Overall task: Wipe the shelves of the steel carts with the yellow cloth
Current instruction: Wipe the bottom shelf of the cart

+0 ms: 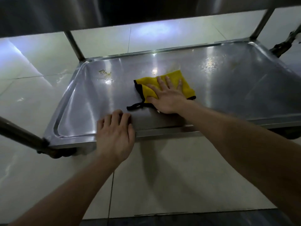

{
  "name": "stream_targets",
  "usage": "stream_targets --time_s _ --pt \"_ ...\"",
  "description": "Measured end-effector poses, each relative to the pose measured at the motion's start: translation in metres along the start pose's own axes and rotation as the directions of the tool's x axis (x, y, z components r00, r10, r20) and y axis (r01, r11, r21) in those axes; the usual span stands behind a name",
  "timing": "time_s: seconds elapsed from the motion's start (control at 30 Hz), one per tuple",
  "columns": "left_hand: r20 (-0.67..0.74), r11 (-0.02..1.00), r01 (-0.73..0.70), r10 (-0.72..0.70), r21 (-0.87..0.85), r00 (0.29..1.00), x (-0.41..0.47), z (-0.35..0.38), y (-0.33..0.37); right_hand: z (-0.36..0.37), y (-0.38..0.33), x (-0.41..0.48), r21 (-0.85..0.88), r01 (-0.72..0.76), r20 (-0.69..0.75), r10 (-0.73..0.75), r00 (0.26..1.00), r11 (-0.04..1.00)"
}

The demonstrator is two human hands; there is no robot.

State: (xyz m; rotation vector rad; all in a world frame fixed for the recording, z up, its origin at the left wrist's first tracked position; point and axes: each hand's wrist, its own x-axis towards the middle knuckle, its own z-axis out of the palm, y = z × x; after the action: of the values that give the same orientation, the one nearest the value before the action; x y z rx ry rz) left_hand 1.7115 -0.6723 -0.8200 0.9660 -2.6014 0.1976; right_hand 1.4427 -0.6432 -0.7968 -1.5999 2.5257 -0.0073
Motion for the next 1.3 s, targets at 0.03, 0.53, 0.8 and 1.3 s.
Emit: stream_targets --time_s 0.03,0.53,0.8,1.3 --pt "-0.007 1.0 0.002 -0.002 0.0 1.0 0.0 0.0 0.001 0.003 -0.004 -0.013 -0.003 0.037 -0.003 -0.037 0.999 0.999" --pt "0.454 0.989 -0.044 0.103 -0.138 0.885 -0.014 -0.074 -0.065 -0.011 -0.021 -0.132 -0.024 0.205 0.186 -0.198 0.962 0.978" --pt "0.357 0.748 0.506 -0.374 -0.429 0.856 -0.104 -0.079 -0.125 0.016 -0.07 -0.113 0.057 0.077 0.07 -0.081 0.994 0.995" --pt "-0.006 0.588 0.378 -0.545 -0.715 0.838 -0.041 -0.128 -0.203 0.008 -0.193 0.054 0.06 0.012 0.137 -0.02 0.99 0.998"
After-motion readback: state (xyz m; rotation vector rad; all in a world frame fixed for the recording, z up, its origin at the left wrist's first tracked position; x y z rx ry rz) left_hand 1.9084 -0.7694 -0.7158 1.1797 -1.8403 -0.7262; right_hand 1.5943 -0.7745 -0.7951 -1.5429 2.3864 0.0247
